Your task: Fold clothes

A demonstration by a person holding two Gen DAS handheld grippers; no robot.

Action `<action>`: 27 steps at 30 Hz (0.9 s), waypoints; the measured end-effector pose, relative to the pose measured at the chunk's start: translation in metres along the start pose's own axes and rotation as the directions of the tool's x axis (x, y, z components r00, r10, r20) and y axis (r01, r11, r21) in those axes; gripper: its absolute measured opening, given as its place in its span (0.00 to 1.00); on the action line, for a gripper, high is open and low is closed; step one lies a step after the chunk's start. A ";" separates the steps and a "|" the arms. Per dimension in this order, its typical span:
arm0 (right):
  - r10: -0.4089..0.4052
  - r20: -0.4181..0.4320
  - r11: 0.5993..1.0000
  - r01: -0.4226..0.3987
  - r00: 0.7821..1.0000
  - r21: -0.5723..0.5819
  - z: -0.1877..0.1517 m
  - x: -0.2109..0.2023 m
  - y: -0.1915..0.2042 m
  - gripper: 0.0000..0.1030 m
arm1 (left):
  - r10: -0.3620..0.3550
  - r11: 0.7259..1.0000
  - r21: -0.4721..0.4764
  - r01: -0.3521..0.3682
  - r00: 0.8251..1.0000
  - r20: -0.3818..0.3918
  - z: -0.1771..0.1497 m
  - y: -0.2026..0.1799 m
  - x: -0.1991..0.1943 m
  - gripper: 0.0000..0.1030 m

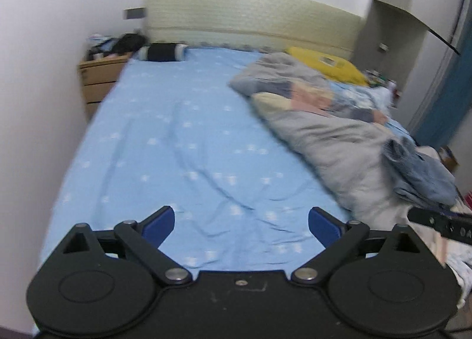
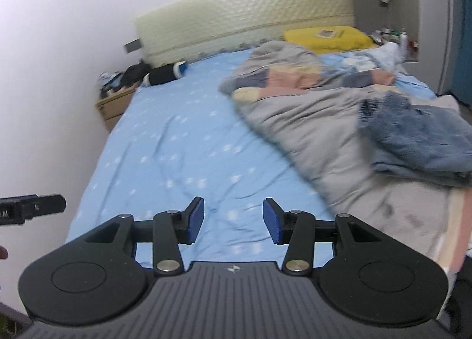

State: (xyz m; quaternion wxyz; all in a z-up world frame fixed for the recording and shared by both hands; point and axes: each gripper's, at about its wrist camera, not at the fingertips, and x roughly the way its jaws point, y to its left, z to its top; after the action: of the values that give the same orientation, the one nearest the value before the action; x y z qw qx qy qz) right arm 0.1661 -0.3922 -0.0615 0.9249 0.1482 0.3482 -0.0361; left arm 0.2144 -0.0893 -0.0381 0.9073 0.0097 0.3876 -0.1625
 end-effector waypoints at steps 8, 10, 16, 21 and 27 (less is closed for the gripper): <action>0.080 -0.017 0.991 -0.081 0.997 -0.106 -0.005 0.008 0.068 0.51 | 0.162 0.984 -0.086 -0.157 0.985 0.051 0.001 0.048 -0.041 0.95; 0.089 -0.028 0.987 -0.092 0.996 -0.132 -0.007 0.006 0.081 0.54 | 0.180 0.979 -0.104 -0.175 0.982 0.047 -0.001 0.058 -0.052 0.95; 0.100 -0.054 0.981 -0.108 0.993 -0.161 -0.020 -0.002 0.115 0.54 | 0.221 0.969 -0.126 -0.214 0.975 0.040 -0.010 0.085 -0.087 0.97; 0.074 -0.031 0.990 -0.077 0.997 -0.115 -0.029 -0.014 0.141 0.55 | 0.227 0.972 -0.072 -0.223 0.973 0.040 -0.016 0.101 -0.109 0.97; 0.057 0.006 0.994 -0.057 0.998 -0.098 -0.033 -0.025 0.170 0.61 | 0.208 0.978 -0.032 -0.206 0.975 0.072 -0.021 0.111 -0.117 0.98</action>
State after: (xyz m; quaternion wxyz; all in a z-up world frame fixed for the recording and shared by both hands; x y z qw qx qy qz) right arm 0.1552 -0.2213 -0.0259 0.9332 0.1123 0.3413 0.0068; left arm 0.1571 0.0531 0.0179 0.9333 0.0328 0.3521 -0.0625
